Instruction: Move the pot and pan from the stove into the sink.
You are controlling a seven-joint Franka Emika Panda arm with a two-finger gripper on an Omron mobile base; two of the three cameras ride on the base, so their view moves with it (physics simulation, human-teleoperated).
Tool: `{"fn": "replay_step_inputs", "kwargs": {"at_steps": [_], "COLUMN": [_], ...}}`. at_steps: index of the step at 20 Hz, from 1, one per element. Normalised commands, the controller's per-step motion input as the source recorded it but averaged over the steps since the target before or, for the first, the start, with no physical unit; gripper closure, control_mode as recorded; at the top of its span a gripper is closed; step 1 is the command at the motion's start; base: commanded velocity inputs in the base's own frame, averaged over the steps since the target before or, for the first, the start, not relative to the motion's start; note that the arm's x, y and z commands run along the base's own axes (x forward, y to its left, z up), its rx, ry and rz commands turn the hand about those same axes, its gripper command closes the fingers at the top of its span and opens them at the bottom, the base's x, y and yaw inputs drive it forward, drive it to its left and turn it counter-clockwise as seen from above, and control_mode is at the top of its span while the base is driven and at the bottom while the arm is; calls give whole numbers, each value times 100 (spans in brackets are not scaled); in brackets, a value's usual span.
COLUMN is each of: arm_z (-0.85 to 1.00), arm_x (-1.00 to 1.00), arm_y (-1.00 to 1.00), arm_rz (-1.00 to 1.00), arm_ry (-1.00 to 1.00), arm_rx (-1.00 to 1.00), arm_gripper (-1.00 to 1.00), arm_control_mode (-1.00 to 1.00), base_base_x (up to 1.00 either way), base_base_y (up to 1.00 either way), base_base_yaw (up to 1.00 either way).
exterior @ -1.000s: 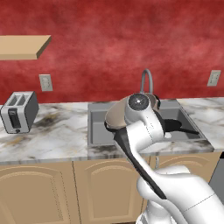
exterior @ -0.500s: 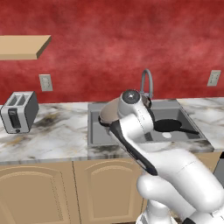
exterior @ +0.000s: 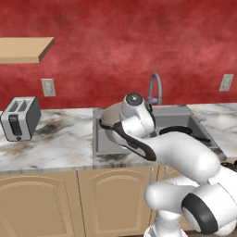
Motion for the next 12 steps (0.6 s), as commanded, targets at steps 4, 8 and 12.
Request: {"fn": "replay_step_inputs", "kwargs": {"at_steps": [4, 8, 12], "arm_z": [-22, -23, -22], "arm_x": [53, 51, 54], "arm_y": [4, 0, -1], "arm_rz": [0, 0, 0], "arm_ry": [0, 0, 0], "arm_rx": [0, 0, 0], "arm_gripper": [100, 100, 100], "arm_control_mode": [-100, -100, -100], "base_base_x": [0, 0, 0], "base_base_y": [0, 0, 0], "base_base_yaw": [0, 0, 0]}}
